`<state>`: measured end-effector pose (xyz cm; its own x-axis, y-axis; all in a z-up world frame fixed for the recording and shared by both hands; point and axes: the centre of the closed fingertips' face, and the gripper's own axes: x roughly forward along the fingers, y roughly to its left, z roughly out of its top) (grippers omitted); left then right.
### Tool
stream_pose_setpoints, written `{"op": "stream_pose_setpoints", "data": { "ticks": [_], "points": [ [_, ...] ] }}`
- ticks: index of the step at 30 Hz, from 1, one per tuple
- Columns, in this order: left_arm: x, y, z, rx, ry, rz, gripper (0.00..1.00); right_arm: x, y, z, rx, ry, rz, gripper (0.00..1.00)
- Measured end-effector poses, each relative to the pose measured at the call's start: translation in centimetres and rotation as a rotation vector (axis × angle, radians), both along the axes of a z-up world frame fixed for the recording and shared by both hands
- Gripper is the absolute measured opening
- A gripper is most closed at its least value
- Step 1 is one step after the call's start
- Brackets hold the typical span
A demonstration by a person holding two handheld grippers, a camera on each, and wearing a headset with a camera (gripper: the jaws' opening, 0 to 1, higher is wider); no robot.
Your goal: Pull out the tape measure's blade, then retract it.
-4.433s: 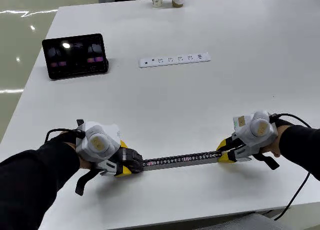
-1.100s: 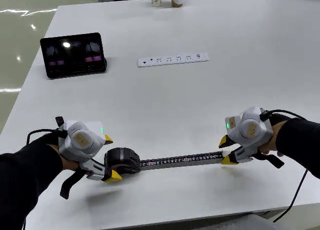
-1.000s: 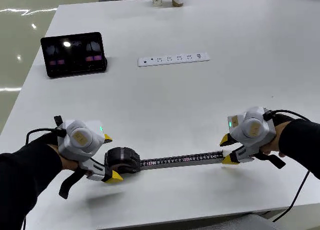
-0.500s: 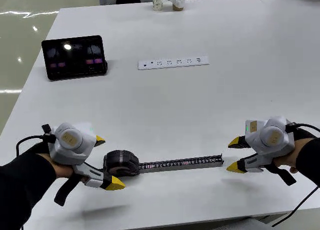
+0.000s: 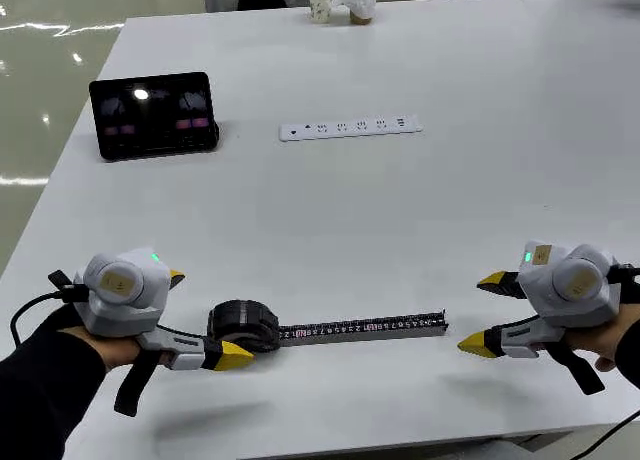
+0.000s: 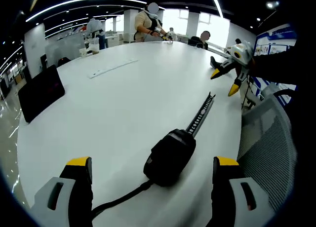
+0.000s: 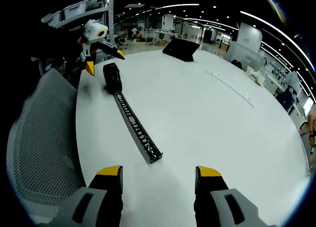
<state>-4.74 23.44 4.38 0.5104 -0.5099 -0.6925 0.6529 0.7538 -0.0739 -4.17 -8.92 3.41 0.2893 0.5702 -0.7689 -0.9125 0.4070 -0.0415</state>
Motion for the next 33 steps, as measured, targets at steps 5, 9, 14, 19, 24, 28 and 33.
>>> {"op": "stream_pose_setpoints", "data": {
  "ticks": [5,9,14,19,24,28,33],
  "points": [
    [-0.4,0.6,0.5,-0.019,-0.019,0.065,0.99,-0.5,-0.8,0.0,0.026,-0.002,-0.062,0.64],
    [-0.3,1.2,1.2,-0.032,-0.065,0.119,0.99,-0.5,-1.5,0.3,0.059,-0.01,-0.13,0.68],
    [-0.7,1.9,1.3,-0.038,-0.065,0.152,0.99,-0.2,-2.5,0.4,0.088,-0.019,-0.176,0.74],
    [-1.0,2.8,1.6,-0.056,-0.084,0.174,0.99,-0.7,-3.1,0.2,0.091,-0.038,-0.211,0.84],
    [-1.8,3.4,1.2,-0.044,-0.084,0.186,0.99,-1.1,-3.7,-0.2,0.093,-0.023,-0.224,0.89],
    [-2.6,3.7,0.9,-0.04,-0.084,0.191,0.99,-1.4,-4.1,0.2,0.115,-0.008,-0.241,0.96],
    [-3.4,3.8,0.8,-0.039,-0.086,0.191,0.99,-1.6,-4.8,0.2,0.118,-0.013,-0.247,0.99]
  ]
}}
